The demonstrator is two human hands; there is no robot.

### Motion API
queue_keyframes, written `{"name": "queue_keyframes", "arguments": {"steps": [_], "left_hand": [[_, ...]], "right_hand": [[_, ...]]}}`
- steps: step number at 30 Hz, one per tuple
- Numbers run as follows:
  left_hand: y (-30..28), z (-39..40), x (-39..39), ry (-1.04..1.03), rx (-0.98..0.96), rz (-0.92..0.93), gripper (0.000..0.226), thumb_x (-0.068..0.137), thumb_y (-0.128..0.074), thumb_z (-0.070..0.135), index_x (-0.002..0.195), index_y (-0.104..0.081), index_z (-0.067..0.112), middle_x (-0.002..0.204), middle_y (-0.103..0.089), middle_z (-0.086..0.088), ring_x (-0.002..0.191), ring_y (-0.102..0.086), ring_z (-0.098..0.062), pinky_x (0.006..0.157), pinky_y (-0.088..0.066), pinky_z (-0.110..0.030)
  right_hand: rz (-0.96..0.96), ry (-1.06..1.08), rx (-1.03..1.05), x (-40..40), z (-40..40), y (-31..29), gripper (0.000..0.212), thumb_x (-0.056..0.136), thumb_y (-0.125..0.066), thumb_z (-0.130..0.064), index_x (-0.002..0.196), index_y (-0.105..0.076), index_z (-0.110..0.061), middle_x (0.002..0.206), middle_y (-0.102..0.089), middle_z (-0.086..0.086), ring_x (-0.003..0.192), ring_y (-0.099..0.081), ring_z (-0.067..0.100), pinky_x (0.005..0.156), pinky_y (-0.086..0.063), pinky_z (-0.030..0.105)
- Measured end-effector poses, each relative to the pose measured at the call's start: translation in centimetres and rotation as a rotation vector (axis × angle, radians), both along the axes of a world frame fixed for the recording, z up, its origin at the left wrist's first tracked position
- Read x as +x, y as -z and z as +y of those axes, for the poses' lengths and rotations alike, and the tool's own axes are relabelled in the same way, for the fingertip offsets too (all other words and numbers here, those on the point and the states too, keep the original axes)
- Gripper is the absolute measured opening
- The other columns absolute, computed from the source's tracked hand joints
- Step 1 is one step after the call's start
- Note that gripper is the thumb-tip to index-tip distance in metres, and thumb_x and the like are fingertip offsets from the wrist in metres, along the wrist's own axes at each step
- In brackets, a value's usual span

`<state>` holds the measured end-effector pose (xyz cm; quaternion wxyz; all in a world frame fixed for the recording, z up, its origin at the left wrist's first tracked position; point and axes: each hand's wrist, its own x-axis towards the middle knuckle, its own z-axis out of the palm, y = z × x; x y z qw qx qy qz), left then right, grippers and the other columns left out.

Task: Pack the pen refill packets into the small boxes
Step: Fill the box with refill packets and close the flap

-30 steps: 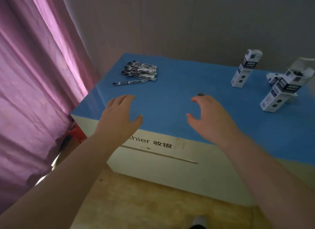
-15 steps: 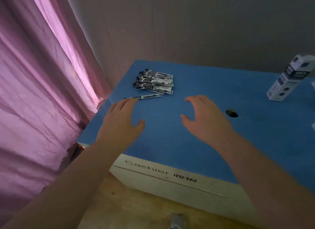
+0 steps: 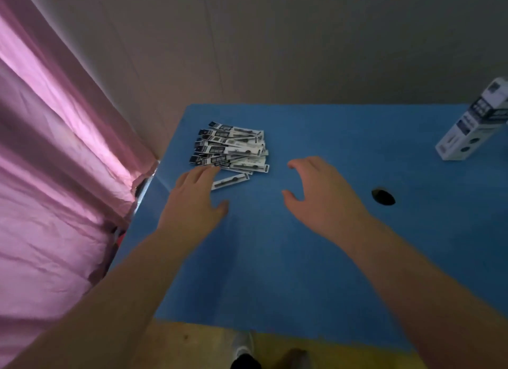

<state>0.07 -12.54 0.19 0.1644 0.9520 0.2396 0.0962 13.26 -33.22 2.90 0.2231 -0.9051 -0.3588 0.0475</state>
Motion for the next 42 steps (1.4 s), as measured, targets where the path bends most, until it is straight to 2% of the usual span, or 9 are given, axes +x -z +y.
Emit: {"name": "queue_keyframes", "arguments": {"steps": [6,10,13,18,23,27,31,38,42], "left_hand": [[2.7,5.2,2.7,0.094,0.067,0.111,0.061,0.088,-0.074,0.028,0.143,-0.051,0.012,0.146,-0.047,-0.009,0.136,-0.038,-0.033,0.111,-0.037,-0.045],[4.5,7.9,4.2,0.156,0.159,0.111,0.07,0.076,-0.081,0.034,0.139,-0.055,0.017,0.143,-0.046,-0.014,0.134,-0.04,-0.04,0.109,-0.04,-0.053],[4.8,9.7,5.8,0.227,0.218,0.108,0.083,0.074,-0.079,0.044,0.146,-0.047,0.02,0.154,-0.036,-0.017,0.144,-0.029,-0.041,0.115,-0.031,-0.056],[3.7,11.8,9.6,0.383,0.287,0.21,0.098,0.082,-0.067,0.064,0.16,-0.02,0.026,0.167,-0.014,-0.009,0.154,-0.008,-0.031,0.124,-0.008,-0.046],[3.2,12.9,12.8,0.53,0.335,0.302,0.101,0.084,-0.061,0.07,0.161,-0.015,0.024,0.168,-0.013,-0.004,0.155,-0.008,-0.026,0.125,-0.007,-0.043],[2.9,13.0,14.2,0.611,0.317,0.332,0.088,0.085,-0.063,0.064,0.154,-0.033,0.019,0.156,-0.038,-0.005,0.14,-0.038,-0.027,0.115,-0.032,-0.04],[3.5,12.8,13.9,0.671,0.396,0.259,0.05,0.09,-0.06,0.055,0.123,-0.058,0.017,0.128,-0.055,-0.006,0.117,-0.049,-0.028,0.1,-0.042,-0.039],[3.2,12.2,13.8,0.623,0.395,0.371,0.046,0.088,-0.062,0.022,0.131,-0.052,0.015,0.134,-0.048,-0.006,0.124,-0.044,-0.026,0.099,-0.043,-0.038],[3.1,11.7,13.8,0.573,0.417,0.39,0.041,0.09,-0.06,0.017,0.13,-0.053,0.015,0.131,-0.052,-0.006,0.123,-0.047,-0.026,0.097,-0.044,-0.038]], "right_hand": [[-0.007,0.095,-0.033,1.1,2.5,0.6,0.054,0.092,-0.062,-0.037,0.141,-0.048,-0.021,0.135,-0.052,0.002,0.126,-0.05,0.023,0.106,-0.043,0.039],[-0.003,0.149,-0.023,1.5,4.4,1.2,0.054,0.091,-0.064,-0.037,0.14,-0.049,-0.02,0.136,-0.052,0.002,0.128,-0.049,0.022,0.107,-0.042,0.037],[0.014,0.179,-0.034,1.5,5.5,1.6,0.054,0.092,-0.063,-0.037,0.142,-0.048,-0.022,0.139,-0.049,0.0,0.13,-0.047,0.021,0.106,-0.042,0.035],[0.03,0.212,-0.056,1.9,6.8,2.0,0.054,0.093,-0.063,-0.036,0.143,-0.047,-0.022,0.142,-0.048,0.0,0.132,-0.045,0.019,0.107,-0.039,0.033],[0.043,0.222,-0.058,2.0,7.9,2.3,0.055,0.092,-0.063,-0.036,0.143,-0.048,-0.021,0.14,-0.049,0.001,0.131,-0.046,0.021,0.108,-0.04,0.034],[0.047,0.225,-0.058,2.0,8.2,2.6,0.055,0.092,-0.063,-0.036,0.143,-0.047,-0.022,0.14,-0.049,0.0,0.133,-0.044,0.02,0.11,-0.039,0.034],[0.045,0.236,-0.056,1.9,8.2,2.5,0.054,0.093,-0.062,-0.036,0.143,-0.046,-0.023,0.141,-0.047,-0.002,0.134,-0.042,0.018,0.107,-0.036,0.03],[0.033,0.244,-0.047,1.9,8.0,2.5,0.054,0.093,-0.062,-0.036,0.143,-0.046,-0.023,0.141,-0.048,-0.002,0.134,-0.043,0.017,0.108,-0.035,0.028],[0.036,0.242,-0.038,1.6,8.2,2.3,0.054,0.094,-0.062,-0.036,0.144,-0.046,-0.023,0.142,-0.047,-0.002,0.133,-0.043,0.017,0.107,-0.035,0.028]]}}
